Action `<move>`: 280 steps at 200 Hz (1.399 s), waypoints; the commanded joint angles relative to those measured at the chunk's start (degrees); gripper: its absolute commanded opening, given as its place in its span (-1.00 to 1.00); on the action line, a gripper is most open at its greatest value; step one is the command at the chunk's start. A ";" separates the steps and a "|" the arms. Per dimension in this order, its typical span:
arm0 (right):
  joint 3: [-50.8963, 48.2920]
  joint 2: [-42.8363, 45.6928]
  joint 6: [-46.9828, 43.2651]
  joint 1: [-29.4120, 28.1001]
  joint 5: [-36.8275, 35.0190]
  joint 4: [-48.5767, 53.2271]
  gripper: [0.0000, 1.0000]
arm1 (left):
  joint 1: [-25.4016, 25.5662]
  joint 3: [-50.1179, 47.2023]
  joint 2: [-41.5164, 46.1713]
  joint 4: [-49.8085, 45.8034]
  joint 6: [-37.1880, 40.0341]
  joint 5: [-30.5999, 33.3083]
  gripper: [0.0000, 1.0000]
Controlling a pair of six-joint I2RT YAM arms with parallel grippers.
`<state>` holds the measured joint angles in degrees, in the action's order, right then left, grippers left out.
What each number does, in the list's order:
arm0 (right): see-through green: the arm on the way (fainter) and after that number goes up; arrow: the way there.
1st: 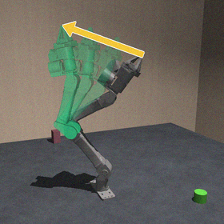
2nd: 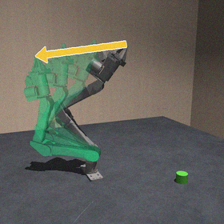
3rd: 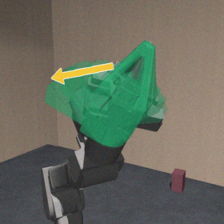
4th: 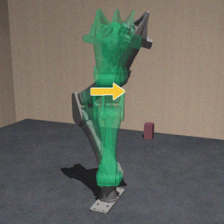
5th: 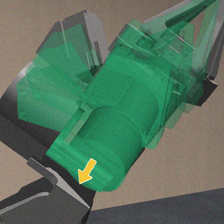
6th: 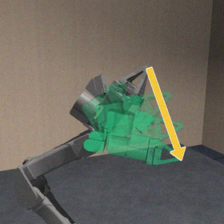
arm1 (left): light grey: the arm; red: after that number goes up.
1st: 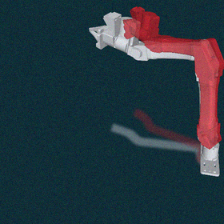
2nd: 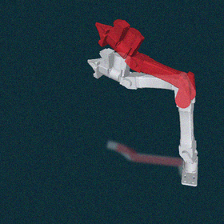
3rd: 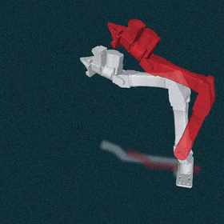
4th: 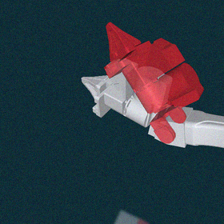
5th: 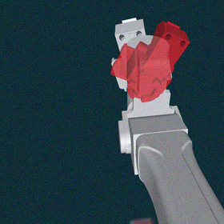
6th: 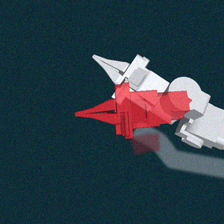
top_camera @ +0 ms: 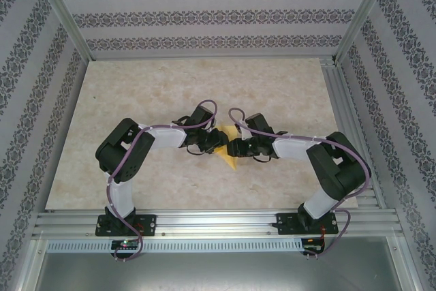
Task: Fold a paper plane with a square sheet of paper (fold left side to right side)
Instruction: Fourth fold the wing at the center of the table.
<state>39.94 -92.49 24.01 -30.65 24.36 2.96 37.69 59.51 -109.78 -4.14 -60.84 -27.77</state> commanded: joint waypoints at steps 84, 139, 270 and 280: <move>1.12 6.34 -3.36 2.65 -1.86 6.69 -0.10 | 0.63 0.60 -1.68 -5.01 1.95 2.72 -0.25; 0.53 2.70 0.07 0.04 -0.93 1.28 -0.16 | 0.63 0.88 -1.71 -5.41 2.19 2.59 -0.25; 3.72 -3.96 0.77 -0.09 2.97 -2.68 -0.58 | 0.63 0.72 -1.66 -5.28 2.08 2.75 -0.25; 3.74 -3.94 0.77 -0.11 3.06 -2.94 -0.65 | 0.60 0.73 -1.54 -5.34 2.04 2.80 -0.25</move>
<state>41.69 -95.70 24.34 -30.28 26.30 3.46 37.67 60.29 -109.84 -5.69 -60.05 -26.70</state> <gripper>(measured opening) 0.207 0.374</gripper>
